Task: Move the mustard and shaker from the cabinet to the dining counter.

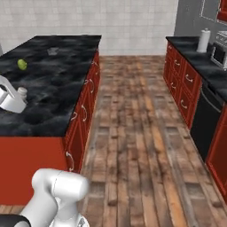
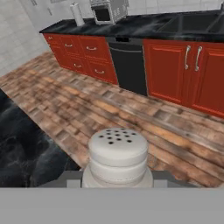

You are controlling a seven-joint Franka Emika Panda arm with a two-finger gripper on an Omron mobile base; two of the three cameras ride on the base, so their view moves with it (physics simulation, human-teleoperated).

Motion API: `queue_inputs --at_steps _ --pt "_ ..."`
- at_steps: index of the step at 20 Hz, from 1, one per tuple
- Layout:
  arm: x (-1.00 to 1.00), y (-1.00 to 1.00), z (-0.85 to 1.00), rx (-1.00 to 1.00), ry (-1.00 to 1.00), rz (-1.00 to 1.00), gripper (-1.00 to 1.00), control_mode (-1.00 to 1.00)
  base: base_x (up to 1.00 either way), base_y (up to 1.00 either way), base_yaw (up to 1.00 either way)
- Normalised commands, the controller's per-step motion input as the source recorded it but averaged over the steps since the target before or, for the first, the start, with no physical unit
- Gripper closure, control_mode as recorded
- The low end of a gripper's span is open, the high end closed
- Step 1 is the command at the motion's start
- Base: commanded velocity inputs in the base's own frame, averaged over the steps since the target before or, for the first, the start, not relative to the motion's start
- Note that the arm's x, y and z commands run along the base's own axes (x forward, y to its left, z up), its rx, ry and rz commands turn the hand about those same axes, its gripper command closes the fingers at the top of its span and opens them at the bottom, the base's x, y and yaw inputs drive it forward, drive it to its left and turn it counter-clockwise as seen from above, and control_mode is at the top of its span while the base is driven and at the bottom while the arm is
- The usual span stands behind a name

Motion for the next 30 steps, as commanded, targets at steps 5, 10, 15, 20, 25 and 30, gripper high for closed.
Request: queue_inputs --at_steps 5,10,15,20,25,30 --pt "0.00 0.00 0.00 0.00 0.00 0.00 1.00 1.00 0.40 -0.37 0.27" --pt "0.00 0.00 0.00 0.00 0.00 0.00 1.00 1.00 0.47 -0.38 0.13" --pt "0.00 0.00 0.00 0.00 0.00 0.00 1.00 1.00 0.58 -0.28 0.16" --pt "0.00 0.00 0.00 0.00 0.00 0.00 1.00 1.00 0.43 -0.51 0.11" --pt "0.00 0.00 0.00 0.00 0.00 0.00 1.00 1.00 0.32 -0.67 0.00" --pt "0.00 0.00 0.00 0.00 0.00 0.00 1.00 1.00 0.46 -0.59 0.00"
